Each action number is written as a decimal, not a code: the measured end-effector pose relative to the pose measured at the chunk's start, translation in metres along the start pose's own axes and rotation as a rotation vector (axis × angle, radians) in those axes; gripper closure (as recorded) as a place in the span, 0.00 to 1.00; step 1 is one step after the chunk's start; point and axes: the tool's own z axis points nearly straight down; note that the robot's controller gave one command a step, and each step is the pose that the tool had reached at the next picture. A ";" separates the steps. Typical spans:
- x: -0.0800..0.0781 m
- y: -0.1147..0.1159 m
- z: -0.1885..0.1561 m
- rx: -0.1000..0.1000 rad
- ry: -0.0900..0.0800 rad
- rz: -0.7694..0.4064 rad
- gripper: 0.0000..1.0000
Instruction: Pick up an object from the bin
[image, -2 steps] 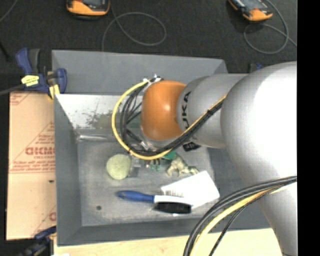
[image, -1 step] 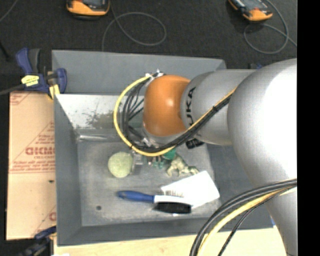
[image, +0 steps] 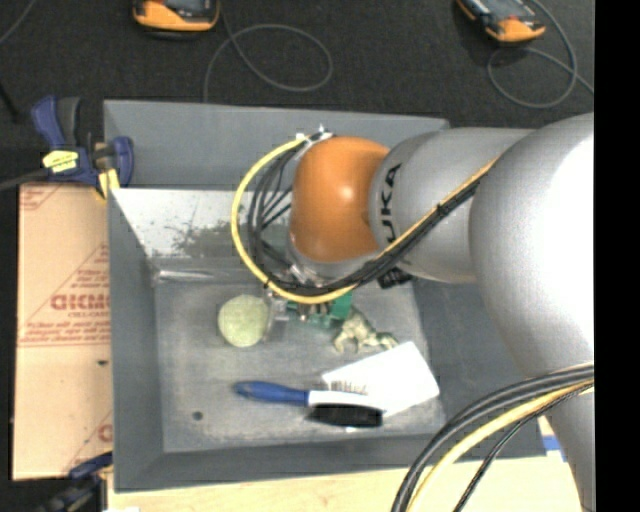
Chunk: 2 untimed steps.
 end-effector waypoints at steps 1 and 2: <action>-0.001 0.000 -0.024 -0.002 -0.007 0.000 1.00; -0.002 0.000 -0.034 -0.002 -0.008 0.001 1.00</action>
Offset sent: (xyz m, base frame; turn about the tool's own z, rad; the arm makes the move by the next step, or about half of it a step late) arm 0.0002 0.0000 0.0526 0.0000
